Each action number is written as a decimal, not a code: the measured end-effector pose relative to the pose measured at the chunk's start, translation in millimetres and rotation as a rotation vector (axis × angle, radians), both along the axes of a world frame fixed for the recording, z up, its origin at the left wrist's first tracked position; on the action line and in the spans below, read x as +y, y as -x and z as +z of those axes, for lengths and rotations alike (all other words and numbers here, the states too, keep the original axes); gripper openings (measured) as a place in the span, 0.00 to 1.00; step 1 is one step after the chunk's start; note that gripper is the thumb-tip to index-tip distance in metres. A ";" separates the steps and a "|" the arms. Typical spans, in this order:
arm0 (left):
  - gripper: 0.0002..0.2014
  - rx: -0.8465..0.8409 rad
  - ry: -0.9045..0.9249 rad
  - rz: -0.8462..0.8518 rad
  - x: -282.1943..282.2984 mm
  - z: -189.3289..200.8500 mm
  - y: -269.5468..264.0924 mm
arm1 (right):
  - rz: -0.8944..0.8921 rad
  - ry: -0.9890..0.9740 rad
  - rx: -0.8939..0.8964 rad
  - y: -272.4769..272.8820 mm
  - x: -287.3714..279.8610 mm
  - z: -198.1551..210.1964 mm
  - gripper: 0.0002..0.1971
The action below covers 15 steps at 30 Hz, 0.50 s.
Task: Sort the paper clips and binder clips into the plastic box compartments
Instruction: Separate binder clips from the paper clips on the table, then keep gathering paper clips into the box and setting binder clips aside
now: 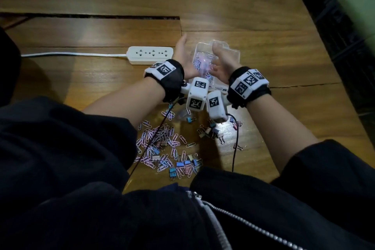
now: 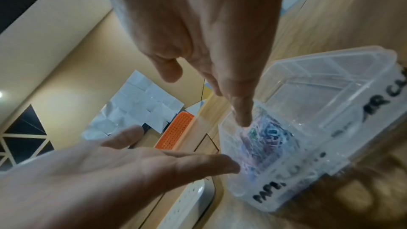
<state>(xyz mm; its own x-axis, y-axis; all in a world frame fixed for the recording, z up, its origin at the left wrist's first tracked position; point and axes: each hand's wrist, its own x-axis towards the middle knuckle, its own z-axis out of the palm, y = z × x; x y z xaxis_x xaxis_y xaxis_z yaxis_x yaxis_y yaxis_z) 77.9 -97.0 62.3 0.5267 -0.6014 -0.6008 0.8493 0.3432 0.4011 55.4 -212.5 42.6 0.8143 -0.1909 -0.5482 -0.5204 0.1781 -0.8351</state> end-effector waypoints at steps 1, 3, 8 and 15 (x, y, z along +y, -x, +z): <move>0.40 -0.019 -0.013 -0.003 2.7 -2.0 -1.3 | -0.001 0.004 -0.008 0.5 1.0 -3.2 0.31; 0.34 -0.069 -0.060 -0.016 9.8 -7.0 -3.8 | -0.004 0.050 -0.039 3.2 3.0 -10.6 0.30; 0.03 -0.655 -0.599 -0.462 43.1 -27.9 3.8 | 0.080 0.352 -0.137 44.7 12.1 -23.4 0.05; 0.23 -1.297 -1.191 -1.125 91.7 -76.2 44.0 | 0.459 0.804 -0.025 85.3 54.0 -68.2 0.14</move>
<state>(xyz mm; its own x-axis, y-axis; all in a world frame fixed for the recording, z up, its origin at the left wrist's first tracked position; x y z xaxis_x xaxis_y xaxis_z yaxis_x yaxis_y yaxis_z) 33.9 -5.2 -13.9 0.6316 -0.5766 -0.5183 -0.4300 -0.8168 0.3847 -29.9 -158.5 -25.5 0.9139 -0.1624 -0.3721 -0.3770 -0.6792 -0.6297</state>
